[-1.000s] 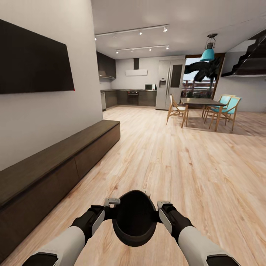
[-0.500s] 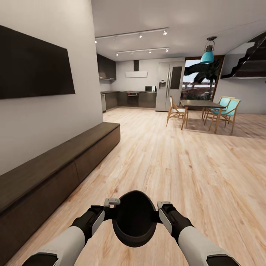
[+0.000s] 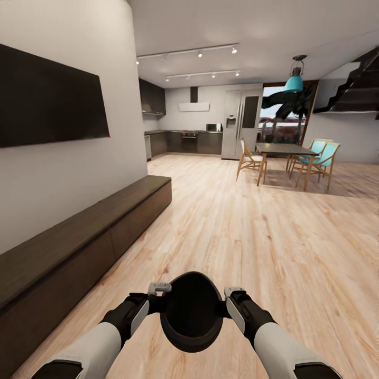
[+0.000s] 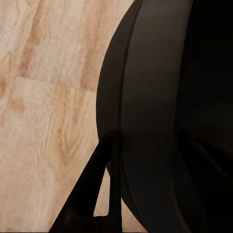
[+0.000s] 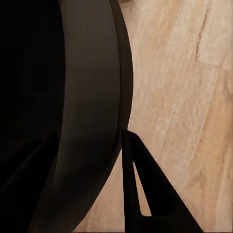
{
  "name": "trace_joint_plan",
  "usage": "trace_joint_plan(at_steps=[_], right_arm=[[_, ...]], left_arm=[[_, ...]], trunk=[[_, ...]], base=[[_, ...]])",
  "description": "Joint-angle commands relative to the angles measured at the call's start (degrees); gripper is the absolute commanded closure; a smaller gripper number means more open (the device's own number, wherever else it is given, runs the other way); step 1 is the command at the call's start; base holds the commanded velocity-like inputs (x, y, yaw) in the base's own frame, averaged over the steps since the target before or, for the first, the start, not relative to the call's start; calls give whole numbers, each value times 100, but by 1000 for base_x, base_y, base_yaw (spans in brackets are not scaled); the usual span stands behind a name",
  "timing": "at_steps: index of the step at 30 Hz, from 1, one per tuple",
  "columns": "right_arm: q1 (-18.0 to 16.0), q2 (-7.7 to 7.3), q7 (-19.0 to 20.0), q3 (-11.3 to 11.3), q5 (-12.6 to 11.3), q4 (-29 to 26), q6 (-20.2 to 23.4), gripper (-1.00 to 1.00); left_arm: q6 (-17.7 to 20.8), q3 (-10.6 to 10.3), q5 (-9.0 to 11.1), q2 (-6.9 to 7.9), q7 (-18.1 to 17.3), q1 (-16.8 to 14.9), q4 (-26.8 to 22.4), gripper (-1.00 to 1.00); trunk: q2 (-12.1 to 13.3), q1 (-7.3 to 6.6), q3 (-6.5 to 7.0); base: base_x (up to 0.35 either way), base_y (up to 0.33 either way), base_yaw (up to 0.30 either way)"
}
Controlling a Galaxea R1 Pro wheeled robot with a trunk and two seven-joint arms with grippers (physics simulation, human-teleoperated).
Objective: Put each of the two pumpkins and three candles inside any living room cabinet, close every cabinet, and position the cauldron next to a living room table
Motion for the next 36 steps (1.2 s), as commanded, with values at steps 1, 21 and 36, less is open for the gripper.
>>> trace_joint_plan(at_steps=[1, 21, 36], right_arm=[[-5, -7, 220, 31, -199, -168, -4, 100], [-5, -14, 223, 31, -198, -177, -4, 100], [-5, 2, 224, 35, -200, -174, -4, 100]], left_arm=[[46, -11, 174, 11, -64, -2, 1, 100], [46, -11, 173, 11, -64, 7, -5, 100], [47, -11, 170, 10, -66, 7, -7, 100]], trunk=[[38, -27, 13], [840, -467, 372], [1442, -796, 641]], base=[[-324, 0, 0], [-337, 0, 0], [-340, 0, 0]])
